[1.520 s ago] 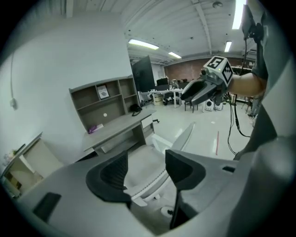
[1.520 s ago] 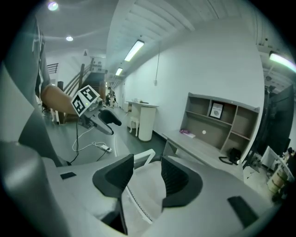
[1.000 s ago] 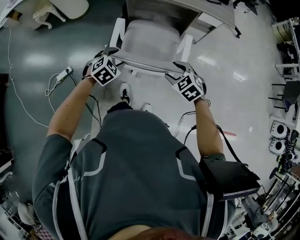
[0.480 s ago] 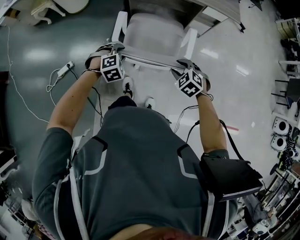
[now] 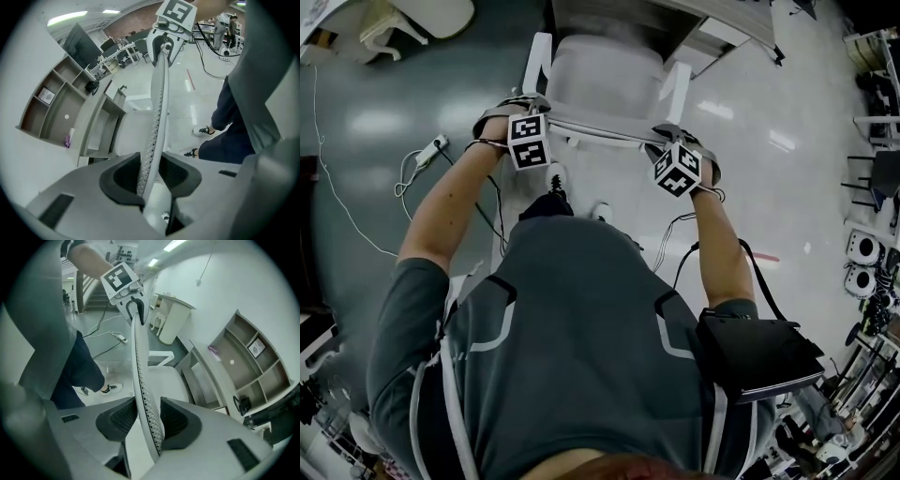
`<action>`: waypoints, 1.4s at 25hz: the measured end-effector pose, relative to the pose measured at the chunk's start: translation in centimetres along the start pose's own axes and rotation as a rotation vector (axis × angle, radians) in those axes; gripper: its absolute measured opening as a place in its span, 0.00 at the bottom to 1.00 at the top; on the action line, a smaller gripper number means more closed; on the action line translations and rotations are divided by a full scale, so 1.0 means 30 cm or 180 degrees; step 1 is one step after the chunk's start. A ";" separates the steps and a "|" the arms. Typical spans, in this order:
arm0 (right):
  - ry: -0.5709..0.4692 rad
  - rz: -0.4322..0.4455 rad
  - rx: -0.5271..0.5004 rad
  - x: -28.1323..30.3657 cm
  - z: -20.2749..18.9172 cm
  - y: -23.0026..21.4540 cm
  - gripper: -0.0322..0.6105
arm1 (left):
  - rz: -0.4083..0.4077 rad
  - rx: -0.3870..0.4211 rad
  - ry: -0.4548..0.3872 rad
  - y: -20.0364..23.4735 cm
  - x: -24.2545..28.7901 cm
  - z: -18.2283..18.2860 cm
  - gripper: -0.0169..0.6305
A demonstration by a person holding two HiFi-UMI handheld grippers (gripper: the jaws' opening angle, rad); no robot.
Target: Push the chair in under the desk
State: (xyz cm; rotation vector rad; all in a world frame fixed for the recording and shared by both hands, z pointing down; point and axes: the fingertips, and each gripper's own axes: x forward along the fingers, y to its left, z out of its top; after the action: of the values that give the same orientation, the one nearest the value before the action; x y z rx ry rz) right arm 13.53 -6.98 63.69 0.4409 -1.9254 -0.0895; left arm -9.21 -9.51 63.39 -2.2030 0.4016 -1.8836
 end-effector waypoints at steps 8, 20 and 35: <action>0.0078 -0.0005 -0.0014 0.025 0.020 -0.023 0.28 | -0.0114 0.0004 0.0063 0.043 0.021 -0.024 0.22; 0.0252 -0.0059 0.0044 0.086 0.055 -0.105 0.28 | -0.0144 0.0080 -0.0026 0.157 0.058 -0.052 0.22; 0.0621 -0.0175 0.0168 0.161 0.019 -0.278 0.29 | -0.0333 0.0243 -0.0129 0.291 0.132 -0.011 0.20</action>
State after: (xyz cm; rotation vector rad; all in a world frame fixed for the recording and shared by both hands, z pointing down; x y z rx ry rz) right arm 13.61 -16.46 65.49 0.5191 -1.7273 -0.0300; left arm -9.54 -19.07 64.19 -2.2481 0.2073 -1.8691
